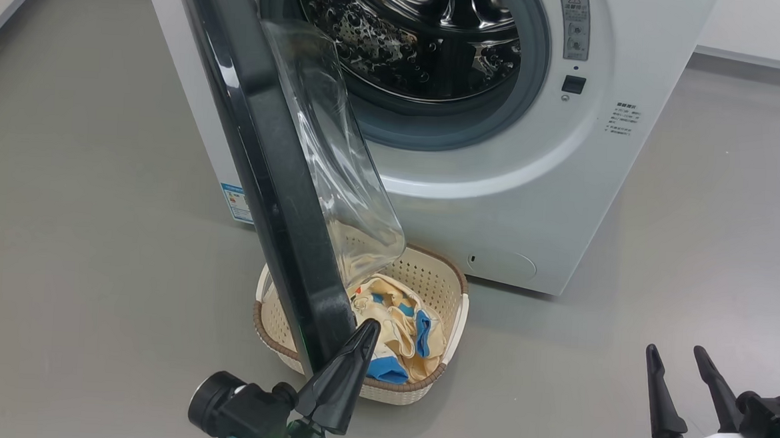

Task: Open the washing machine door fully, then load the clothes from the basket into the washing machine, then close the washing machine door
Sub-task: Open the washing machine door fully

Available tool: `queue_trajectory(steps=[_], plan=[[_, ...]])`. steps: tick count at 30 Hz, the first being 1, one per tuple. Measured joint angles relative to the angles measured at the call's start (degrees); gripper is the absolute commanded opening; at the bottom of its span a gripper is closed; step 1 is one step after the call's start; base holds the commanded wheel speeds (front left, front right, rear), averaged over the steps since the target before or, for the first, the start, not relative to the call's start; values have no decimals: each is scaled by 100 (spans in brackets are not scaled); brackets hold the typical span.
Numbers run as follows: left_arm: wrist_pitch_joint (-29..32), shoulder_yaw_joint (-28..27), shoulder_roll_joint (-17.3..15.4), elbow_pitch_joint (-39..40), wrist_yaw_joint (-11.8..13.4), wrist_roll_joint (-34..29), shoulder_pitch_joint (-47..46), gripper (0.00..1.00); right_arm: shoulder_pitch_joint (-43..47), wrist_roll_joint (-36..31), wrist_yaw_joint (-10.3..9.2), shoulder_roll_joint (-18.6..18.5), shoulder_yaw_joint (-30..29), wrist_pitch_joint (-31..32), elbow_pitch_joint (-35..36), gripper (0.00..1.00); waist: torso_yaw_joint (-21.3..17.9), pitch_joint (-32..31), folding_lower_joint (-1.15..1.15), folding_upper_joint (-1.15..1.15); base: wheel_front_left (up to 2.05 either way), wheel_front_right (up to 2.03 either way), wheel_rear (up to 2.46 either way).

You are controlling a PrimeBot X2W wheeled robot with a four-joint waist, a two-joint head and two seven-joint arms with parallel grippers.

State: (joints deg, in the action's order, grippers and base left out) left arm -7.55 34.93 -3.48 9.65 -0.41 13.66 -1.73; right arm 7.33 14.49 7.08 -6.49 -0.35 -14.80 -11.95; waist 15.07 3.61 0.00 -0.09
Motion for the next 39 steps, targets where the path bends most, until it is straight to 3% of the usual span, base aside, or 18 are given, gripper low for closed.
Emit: queue_trajectory(steps=[13,39], plan=[[-101,55,38,-80,57,5,-163,0,-49,0,0,-26,-101,-1,0,100,66,63,0,0,0,0,0],[-212,37,79,-238,361,-16,-320,0,-52,0,0,-80,-86,0,0,100,841,99,0,0,0,0,0]])
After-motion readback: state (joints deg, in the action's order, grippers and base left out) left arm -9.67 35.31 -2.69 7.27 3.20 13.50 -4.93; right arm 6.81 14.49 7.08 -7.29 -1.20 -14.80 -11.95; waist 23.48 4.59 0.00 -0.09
